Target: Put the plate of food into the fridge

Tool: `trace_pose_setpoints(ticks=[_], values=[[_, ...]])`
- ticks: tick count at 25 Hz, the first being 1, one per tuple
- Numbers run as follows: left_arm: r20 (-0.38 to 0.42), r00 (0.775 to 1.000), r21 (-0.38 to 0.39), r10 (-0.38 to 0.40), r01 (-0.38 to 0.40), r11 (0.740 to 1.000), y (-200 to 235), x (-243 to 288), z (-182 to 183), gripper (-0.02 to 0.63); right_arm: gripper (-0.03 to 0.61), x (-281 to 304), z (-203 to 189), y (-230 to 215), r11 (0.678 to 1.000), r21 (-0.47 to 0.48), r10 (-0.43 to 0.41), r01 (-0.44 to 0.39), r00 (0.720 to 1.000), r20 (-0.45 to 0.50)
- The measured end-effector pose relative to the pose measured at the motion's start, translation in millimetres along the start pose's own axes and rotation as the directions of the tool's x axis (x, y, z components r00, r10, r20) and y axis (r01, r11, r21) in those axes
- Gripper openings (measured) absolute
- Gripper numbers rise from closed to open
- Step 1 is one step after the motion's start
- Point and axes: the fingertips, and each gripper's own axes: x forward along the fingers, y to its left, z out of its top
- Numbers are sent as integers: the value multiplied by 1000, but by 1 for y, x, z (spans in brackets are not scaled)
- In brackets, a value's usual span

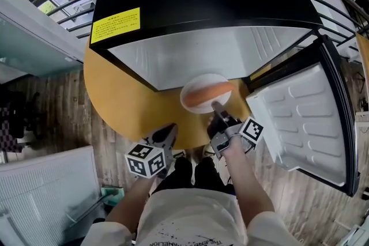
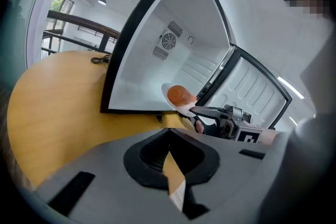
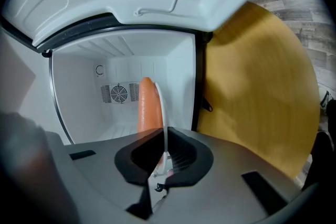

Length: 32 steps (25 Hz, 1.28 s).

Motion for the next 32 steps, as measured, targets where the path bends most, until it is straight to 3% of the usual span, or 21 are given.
trace_pose_setpoints(ticks=[19,32], values=[[-57,998,-56,4,-8,998,36,14,-19,23,34,79,27,-10,999,16,-29,28,999,40],[-37,999,-70,28,-30,997,59,15,-9,23,34,118,44,-16,999,23,-45,43,996,77]])
